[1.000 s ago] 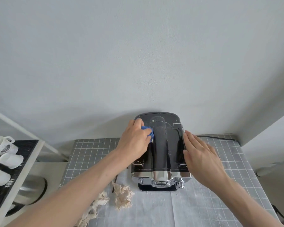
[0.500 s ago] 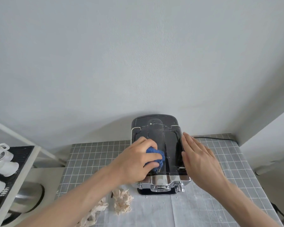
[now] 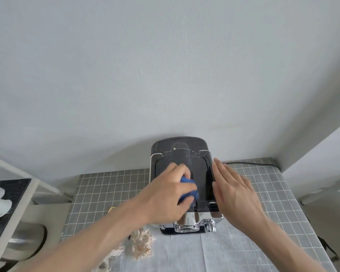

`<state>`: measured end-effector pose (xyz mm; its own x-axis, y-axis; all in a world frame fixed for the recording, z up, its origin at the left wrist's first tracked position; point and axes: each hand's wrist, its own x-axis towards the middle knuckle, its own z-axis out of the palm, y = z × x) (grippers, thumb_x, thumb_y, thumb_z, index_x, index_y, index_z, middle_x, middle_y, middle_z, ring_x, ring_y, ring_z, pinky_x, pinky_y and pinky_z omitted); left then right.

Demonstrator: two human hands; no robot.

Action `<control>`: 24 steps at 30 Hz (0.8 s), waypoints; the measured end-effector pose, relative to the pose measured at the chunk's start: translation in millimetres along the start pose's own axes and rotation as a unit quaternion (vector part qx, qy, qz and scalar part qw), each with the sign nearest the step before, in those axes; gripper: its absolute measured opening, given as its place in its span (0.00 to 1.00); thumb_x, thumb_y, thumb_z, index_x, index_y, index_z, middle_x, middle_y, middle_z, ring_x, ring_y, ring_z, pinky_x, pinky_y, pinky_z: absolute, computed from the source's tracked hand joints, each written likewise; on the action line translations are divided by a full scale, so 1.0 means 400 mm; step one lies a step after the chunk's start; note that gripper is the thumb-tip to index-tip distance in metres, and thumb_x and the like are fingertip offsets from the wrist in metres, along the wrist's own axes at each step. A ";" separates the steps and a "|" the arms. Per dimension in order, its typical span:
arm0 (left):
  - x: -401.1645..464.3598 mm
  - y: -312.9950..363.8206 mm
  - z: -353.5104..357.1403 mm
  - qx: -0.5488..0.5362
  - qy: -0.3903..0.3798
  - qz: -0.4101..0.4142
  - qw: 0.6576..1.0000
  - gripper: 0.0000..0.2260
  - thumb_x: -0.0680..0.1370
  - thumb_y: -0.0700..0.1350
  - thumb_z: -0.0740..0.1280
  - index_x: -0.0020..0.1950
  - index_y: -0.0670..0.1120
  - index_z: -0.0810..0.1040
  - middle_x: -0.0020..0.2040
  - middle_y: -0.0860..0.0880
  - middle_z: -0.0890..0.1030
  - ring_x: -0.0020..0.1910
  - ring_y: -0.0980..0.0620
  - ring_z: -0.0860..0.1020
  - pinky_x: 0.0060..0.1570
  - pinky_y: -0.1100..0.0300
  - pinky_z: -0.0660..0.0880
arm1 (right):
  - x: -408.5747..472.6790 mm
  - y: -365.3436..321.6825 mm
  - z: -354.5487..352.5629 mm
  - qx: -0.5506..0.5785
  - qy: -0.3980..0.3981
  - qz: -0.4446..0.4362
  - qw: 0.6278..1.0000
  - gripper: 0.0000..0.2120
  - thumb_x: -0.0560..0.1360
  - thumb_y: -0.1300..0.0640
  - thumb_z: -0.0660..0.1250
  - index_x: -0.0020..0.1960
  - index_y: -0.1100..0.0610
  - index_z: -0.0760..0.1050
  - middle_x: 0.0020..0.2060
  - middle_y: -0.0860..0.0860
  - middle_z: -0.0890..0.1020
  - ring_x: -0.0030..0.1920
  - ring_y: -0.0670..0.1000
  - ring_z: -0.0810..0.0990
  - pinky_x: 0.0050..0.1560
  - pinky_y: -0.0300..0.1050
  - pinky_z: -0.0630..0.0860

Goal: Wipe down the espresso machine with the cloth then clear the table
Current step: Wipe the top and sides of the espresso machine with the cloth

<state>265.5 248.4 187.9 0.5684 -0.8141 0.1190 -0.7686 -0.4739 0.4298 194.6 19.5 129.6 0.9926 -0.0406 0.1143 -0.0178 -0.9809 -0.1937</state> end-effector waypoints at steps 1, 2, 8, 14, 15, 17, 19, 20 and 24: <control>-0.021 0.024 0.002 0.004 -0.024 0.014 1.000 0.09 0.82 0.50 0.65 0.54 0.49 0.82 0.56 0.52 0.69 0.56 0.51 0.68 0.58 0.62 0.71 | 0.000 0.000 0.001 0.000 0.001 -0.001 1.000 0.26 0.84 0.52 0.55 0.81 0.55 0.60 0.79 0.48 0.64 0.77 0.51 0.65 0.70 0.57 0.72; -0.031 0.034 0.002 0.008 -0.037 0.017 0.999 0.09 0.82 0.50 0.64 0.54 0.49 0.81 0.56 0.52 0.69 0.56 0.51 0.68 0.58 0.62 0.71 | 0.000 0.001 0.002 0.001 0.003 -0.001 1.000 0.26 0.84 0.52 0.55 0.81 0.55 0.60 0.79 0.48 0.65 0.77 0.51 0.66 0.69 0.56 0.72; 0.079 -0.028 0.001 0.081 -0.026 -0.015 0.996 0.09 0.82 0.51 0.65 0.52 0.48 0.81 0.55 0.51 0.68 0.55 0.49 0.68 0.57 0.54 0.73 | 0.000 0.004 0.001 0.009 0.000 -0.003 1.000 0.25 0.85 0.51 0.54 0.81 0.55 0.60 0.80 0.49 0.64 0.78 0.51 0.65 0.71 0.56 0.71; 0.216 -0.103 -0.002 0.158 -0.015 -0.081 0.984 0.11 0.83 0.49 0.63 0.53 0.45 0.82 0.56 0.48 0.69 0.55 0.47 0.67 0.57 0.50 0.72 | 0.000 0.005 0.000 -0.004 -0.015 0.003 1.000 0.27 0.84 0.49 0.47 0.81 0.54 0.58 0.80 0.48 0.62 0.79 0.52 0.63 0.73 0.56 0.69; 0.213 -0.099 -0.001 0.155 -0.016 -0.074 0.985 0.10 0.83 0.48 0.63 0.52 0.45 0.82 0.56 0.48 0.69 0.54 0.46 0.67 0.57 0.50 0.72 | -0.001 0.005 -0.001 -0.006 -0.015 0.002 1.000 0.27 0.84 0.49 0.47 0.81 0.54 0.58 0.80 0.48 0.62 0.79 0.52 0.62 0.72 0.57 0.69; 0.184 -0.079 -0.002 0.130 -0.021 -0.063 0.989 0.09 0.82 0.48 0.63 0.50 0.46 0.81 0.55 0.48 0.69 0.54 0.46 0.67 0.57 0.49 0.72 | -0.002 0.003 0.000 -0.008 -0.014 0.002 1.000 0.26 0.84 0.49 0.48 0.81 0.54 0.58 0.80 0.49 0.62 0.79 0.53 0.63 0.72 0.58 0.69; 0.137 -0.037 -0.001 0.111 -0.039 -0.036 0.992 0.09 0.81 0.49 0.64 0.48 0.47 0.80 0.54 0.50 0.68 0.54 0.48 0.67 0.57 0.50 0.72 | -0.002 0.004 0.001 -0.010 -0.009 0.005 1.000 0.26 0.84 0.49 0.49 0.81 0.55 0.60 0.80 0.49 0.63 0.78 0.53 0.65 0.70 0.58 0.71; 0.109 -0.012 0.002 0.105 -0.051 -0.019 0.993 0.09 0.81 0.50 0.64 0.47 0.48 0.80 0.53 0.51 0.68 0.53 0.49 0.66 0.57 0.52 0.73 | -0.001 0.005 0.002 -0.011 -0.007 0.006 1.000 0.26 0.84 0.50 0.50 0.80 0.55 0.61 0.80 0.49 0.64 0.77 0.54 0.66 0.69 0.58 0.71; 0.025 0.051 -0.003 0.089 -0.081 0.015 0.993 0.10 0.82 0.51 0.61 0.46 0.50 0.79 0.53 0.52 0.68 0.51 0.49 0.67 0.54 0.55 0.73 | -0.003 0.001 0.002 -0.018 -0.002 0.008 1.000 0.26 0.84 0.50 0.51 0.80 0.55 0.62 0.79 0.48 0.64 0.77 0.54 0.67 0.68 0.58 0.72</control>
<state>256.0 230.9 199.0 0.5006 -0.8654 -0.0228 -0.8326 -0.4885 0.2610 193.6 19.4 128.5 0.9927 -0.0557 0.1070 -0.0381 -0.9864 -0.1597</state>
